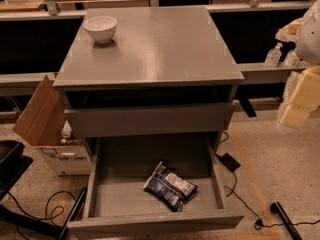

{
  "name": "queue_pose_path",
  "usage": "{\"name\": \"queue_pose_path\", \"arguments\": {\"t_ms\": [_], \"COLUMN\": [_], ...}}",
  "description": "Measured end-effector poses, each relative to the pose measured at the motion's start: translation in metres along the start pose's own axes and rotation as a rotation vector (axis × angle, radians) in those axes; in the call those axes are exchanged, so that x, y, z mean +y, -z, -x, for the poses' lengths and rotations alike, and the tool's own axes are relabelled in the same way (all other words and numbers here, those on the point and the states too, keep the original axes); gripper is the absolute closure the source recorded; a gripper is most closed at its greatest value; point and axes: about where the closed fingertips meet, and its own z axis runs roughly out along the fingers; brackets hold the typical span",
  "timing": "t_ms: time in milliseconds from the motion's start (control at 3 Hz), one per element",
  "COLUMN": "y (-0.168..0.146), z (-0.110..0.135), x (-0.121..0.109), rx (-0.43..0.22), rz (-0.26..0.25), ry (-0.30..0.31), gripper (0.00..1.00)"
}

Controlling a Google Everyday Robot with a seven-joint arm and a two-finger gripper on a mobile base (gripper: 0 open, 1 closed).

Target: Pick blue chip bag from middle drawer and place on counter

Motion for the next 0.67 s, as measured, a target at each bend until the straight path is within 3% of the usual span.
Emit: {"name": "queue_pose_path", "arguments": {"t_ms": [333,667], "y": [-0.01,-0.058], "z": [0.004,0.009], "x": [0.001,0.007], "rx": [0.003,-0.001], "rz": [-0.016,-0.014], "ry": [0.003,-0.014], "gripper": [0.0,0.0]}}
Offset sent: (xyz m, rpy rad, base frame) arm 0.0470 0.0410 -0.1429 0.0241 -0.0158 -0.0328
